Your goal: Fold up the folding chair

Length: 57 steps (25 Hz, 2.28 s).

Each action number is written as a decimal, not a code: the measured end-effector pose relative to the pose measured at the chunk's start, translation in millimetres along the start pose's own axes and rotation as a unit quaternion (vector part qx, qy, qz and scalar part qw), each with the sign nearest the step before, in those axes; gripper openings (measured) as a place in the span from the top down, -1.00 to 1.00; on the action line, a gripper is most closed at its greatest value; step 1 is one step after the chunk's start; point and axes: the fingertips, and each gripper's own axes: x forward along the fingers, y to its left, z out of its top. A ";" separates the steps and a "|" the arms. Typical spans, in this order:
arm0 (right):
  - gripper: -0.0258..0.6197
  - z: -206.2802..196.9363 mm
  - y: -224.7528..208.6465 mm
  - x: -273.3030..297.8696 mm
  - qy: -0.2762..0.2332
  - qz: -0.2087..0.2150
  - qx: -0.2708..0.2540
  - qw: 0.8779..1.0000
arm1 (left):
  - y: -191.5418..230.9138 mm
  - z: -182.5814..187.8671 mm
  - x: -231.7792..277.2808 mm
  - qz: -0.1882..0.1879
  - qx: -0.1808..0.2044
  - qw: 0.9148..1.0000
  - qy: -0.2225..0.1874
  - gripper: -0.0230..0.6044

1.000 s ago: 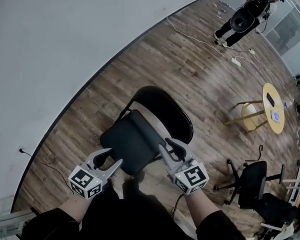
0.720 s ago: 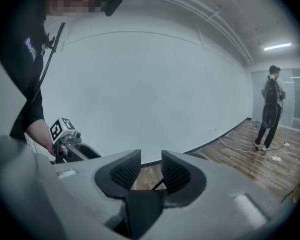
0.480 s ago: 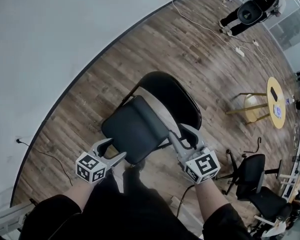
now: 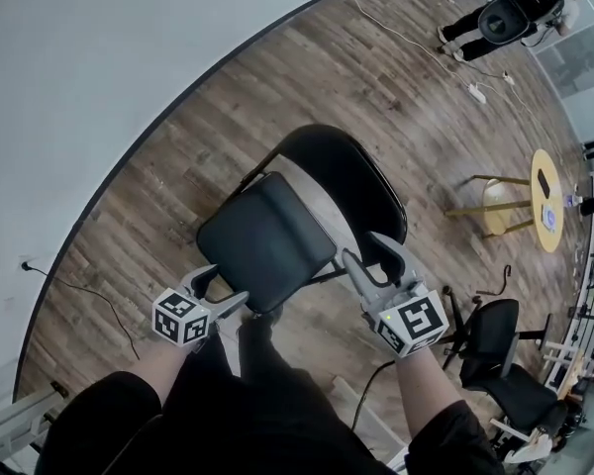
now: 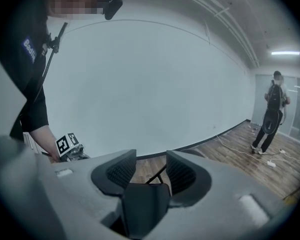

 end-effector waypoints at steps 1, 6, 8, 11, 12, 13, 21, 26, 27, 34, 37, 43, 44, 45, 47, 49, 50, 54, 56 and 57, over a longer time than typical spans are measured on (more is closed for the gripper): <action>0.35 -0.7 -2.0 0.8 0.002 -0.001 -0.001 1.000 | 3.6 -5.1 2.4 0.000 -0.011 1.000 -0.001 -0.29; 0.26 -6.4 -14.2 6.4 0.018 -0.004 -0.006 1.000 | 27.6 -29.2 12.8 0.006 -0.065 0.998 -0.001 -0.40; 0.26 -10.1 -20.2 7.3 0.025 -0.006 -0.008 1.000 | 37.3 -37.3 17.3 0.009 -0.082 0.997 -0.003 -0.42; 0.24 -16.5 -28.4 8.9 0.036 -0.007 -0.011 0.999 | 52.5 -48.0 22.5 0.018 -0.103 0.995 -0.008 -0.44; 0.24 -18.2 -31.4 9.5 0.040 -0.007 -0.012 0.999 | 57.5 -50.7 24.3 0.021 -0.109 0.994 -0.010 -0.44; 0.24 -19.9 -34.5 10.0 0.044 -0.007 -0.013 0.999 | 62.1 -53.4 26.3 0.023 -0.116 0.993 -0.011 -0.45; 0.16 -44.7 -64.8 17.7 0.083 -0.009 -0.021 0.996 | 91.3 -81.9 42.9 0.044 -0.159 0.986 -0.007 -0.49; 0.13 -55.1 -93.0 22.1 0.103 -0.021 -0.024 0.994 | 106.8 -96.6 48.4 0.051 -0.183 0.982 -0.011 -0.54; 0.13 -55.7 -97.0 23.6 0.104 -0.023 -0.027 0.994 | 110.3 -100.7 49.0 0.053 -0.186 0.981 -0.009 -0.55; 0.07 -65.2 -124.9 30.1 0.126 -0.036 -0.056 0.990 | 133.7 -129.4 60.0 0.065 -0.212 0.975 0.000 -0.60; 0.06 -73.5 -141.5 28.5 0.136 -0.049 -0.051 0.988 | 145.7 -140.6 67.6 0.072 -0.226 0.971 0.001 -0.61; 0.02 -89.7 -160.1 31.4 0.160 -0.058 -0.047 0.984 | 172.8 -168.8 76.7 0.085 -0.248 0.965 0.011 -0.65; 0.01 -92.3 -161.8 32.6 0.165 -0.057 -0.048 0.983 | 175.7 -173.5 78.2 0.088 -0.253 0.963 0.011 -0.65; 0.01 -95.1 -163.1 33.8 0.169 -0.056 -0.049 0.983 | 178.5 -177.9 79.4 0.091 -0.258 0.962 0.011 -0.65; 0.00 -101.0 -164.5 37.4 0.177 -0.055 -0.051 0.981 | 185.4 -185.1 82.0 0.094 -0.264 0.960 0.011 -0.65; -0.01 -106.6 -164.8 42.4 0.185 -0.052 -0.052 0.980 | 191.3 -192.7 86.2 0.095 -0.268 0.959 0.011 -0.65; -0.02 -109.0 -165.2 45.1 0.189 -0.050 -0.052 0.979 | 193.1 -197.4 87.9 0.096 -0.271 0.958 0.011 -0.65; -0.04 -113.5 -172.9 52.3 0.197 -0.054 -0.055 0.977 | 204.3 -207.9 93.5 0.101 -0.279 0.955 0.013 -0.65; -0.04 -115.2 -175.4 55.4 0.200 -0.054 -0.060 0.976 | 207.8 -212.5 98.0 0.099 -0.289 0.952 0.009 -0.66; -0.04 -116.7 -175.9 57.0 0.203 -0.053 -0.062 0.976 | 209.2 -214.9 100.1 0.099 -0.295 0.950 0.003 -0.66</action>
